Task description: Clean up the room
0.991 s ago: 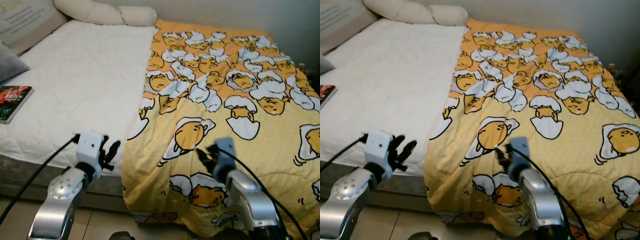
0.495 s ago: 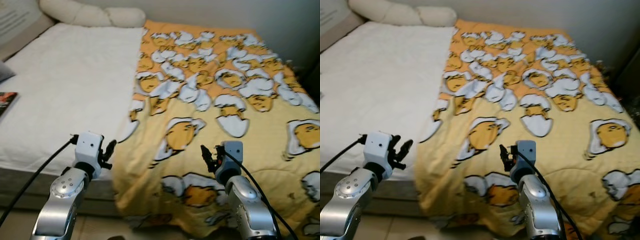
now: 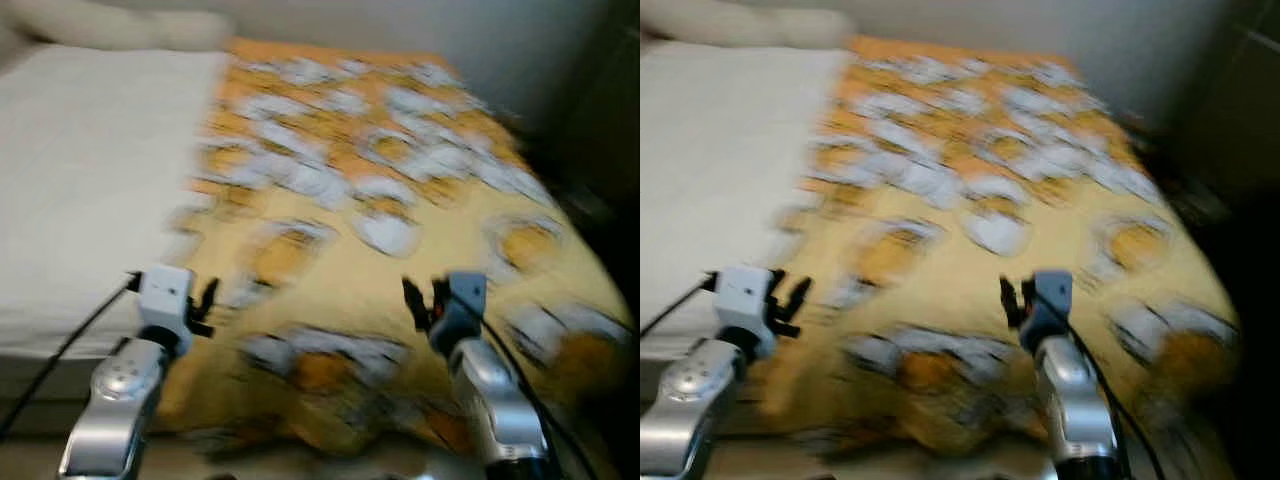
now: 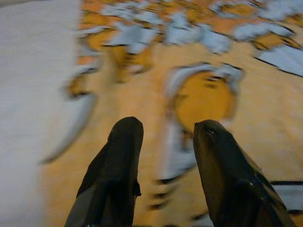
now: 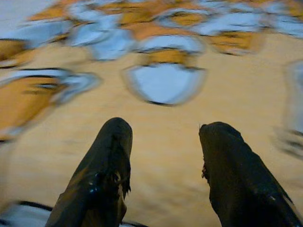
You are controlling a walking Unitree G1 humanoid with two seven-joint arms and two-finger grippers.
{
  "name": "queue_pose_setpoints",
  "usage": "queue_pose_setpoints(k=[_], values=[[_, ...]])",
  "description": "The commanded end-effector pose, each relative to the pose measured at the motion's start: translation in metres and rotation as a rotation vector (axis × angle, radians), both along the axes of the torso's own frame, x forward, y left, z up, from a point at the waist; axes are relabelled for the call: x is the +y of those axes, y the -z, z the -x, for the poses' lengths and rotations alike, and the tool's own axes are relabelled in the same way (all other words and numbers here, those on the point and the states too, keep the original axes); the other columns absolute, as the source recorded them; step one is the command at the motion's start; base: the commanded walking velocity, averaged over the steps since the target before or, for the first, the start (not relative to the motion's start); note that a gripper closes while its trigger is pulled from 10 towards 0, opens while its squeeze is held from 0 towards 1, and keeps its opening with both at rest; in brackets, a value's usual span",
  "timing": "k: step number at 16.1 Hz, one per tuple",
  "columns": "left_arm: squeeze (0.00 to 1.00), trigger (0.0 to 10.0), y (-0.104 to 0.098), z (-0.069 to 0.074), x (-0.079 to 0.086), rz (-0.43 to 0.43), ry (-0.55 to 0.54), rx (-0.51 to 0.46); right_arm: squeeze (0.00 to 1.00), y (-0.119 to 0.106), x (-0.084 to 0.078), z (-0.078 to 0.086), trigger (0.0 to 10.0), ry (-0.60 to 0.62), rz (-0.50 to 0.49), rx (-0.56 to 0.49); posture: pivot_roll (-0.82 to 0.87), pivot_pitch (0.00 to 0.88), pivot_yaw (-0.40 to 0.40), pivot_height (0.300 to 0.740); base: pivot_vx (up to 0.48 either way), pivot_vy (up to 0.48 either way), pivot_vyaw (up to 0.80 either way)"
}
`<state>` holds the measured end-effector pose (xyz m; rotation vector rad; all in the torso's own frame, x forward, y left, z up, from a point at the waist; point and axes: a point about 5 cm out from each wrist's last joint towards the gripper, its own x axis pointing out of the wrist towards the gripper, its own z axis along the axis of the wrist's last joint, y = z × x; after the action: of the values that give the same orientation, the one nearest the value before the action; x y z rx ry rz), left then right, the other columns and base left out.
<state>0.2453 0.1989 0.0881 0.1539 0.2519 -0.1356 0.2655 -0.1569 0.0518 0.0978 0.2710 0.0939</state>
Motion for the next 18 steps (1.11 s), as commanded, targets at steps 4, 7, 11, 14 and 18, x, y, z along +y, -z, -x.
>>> queue_pose_setpoints(k=[4, 7, 11, 14, 18], values=[[0.0, 10.0, -0.003, -0.006, -0.014, -0.022, 0.058, -0.03, 0.0, 0.008, -0.016, 0.008, 10.0, 0.077, 0.002, 0.033, 0.07, 0.0, -0.033, 0.74, 0.0, -0.41, -0.78], [0.0, 10.0, -0.002, -0.007, -0.017, -0.037, 0.071, -0.028, 0.0, 0.01, -0.018, 0.011, 10.0, 0.09, 0.004, 0.04, 0.07, 0.0, -0.03, 0.74, 0.0, 0.0, -0.78], [0.0, 10.0, 0.0, -0.008, -0.024, -0.071, 0.096, -0.039, 0.0, 0.013, -0.023, 0.013, 10.0, 0.103, 0.034, 0.053, 0.07, 0.0, -0.048, 0.74, 0.0, 0.0, -0.59], [0.0, 10.0, 0.0, -0.011, -0.027, -0.048, 0.119, -0.046, 0.0, 0.011, -0.023, 0.01, 10.0, 0.093, 0.044, 0.043, 0.08, 0.0, -0.056, 0.74, 0.0, 0.0, 0.0], [0.0, 10.0, 0.002, -0.013, -0.027, -0.033, 0.13, -0.047, 0.0, 0.014, -0.02, 0.01, 10.0, 0.097, 0.045, 0.058, 0.07, 0.0, -0.047, 0.74, 0.223, 0.0, -0.19]])
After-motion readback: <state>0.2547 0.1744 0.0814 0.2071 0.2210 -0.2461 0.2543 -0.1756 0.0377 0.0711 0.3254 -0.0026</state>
